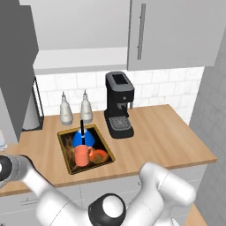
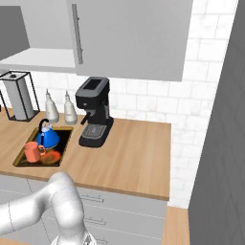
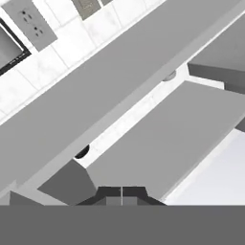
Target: Pick the kettle from the counter and place it on the tray. Then pick the mug from the cabinet and place it on the tray. Then close the cabinet doors.
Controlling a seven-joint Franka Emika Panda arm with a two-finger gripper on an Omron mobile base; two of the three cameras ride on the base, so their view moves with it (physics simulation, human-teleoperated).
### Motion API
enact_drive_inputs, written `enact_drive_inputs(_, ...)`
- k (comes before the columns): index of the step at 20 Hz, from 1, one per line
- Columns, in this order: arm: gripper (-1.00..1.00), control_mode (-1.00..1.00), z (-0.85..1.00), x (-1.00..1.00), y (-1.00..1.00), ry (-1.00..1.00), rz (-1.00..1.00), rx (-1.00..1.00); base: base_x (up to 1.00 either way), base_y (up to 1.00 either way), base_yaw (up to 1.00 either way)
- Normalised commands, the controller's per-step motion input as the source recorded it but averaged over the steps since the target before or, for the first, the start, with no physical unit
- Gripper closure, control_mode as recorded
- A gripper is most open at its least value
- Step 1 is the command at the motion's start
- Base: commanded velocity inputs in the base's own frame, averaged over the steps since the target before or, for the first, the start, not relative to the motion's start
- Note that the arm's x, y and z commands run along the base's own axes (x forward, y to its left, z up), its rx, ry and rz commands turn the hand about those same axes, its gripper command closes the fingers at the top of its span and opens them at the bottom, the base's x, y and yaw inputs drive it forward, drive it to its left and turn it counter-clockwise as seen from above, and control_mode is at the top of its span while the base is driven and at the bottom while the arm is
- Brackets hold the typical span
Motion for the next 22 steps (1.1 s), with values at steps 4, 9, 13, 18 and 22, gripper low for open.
enact_drive_inputs(4,1.0,-1.0,0.45,0.0,-0.07,-0.06,0.0,-0.01,0.0,0.0,0.0)
enact_drive_inputs(9,1.0,-1.0,0.44,-0.04,-0.68,-0.08,0.0,0.0,0.0,0.0,0.0)
enact_drive_inputs(13,1.0,-1.0,0.44,0.0,-0.86,-0.03,0.0,0.0,0.0,0.0,0.0)
enact_drive_inputs(18,1.0,-1.0,0.49,0.02,-0.8,0.0,0.0,0.0,0.0,0.0,0.0)
enact_drive_inputs(22,1.0,-1.0,0.3,0.0,-0.9,0.0,0.0,0.0,0.0,0.0,0.0)
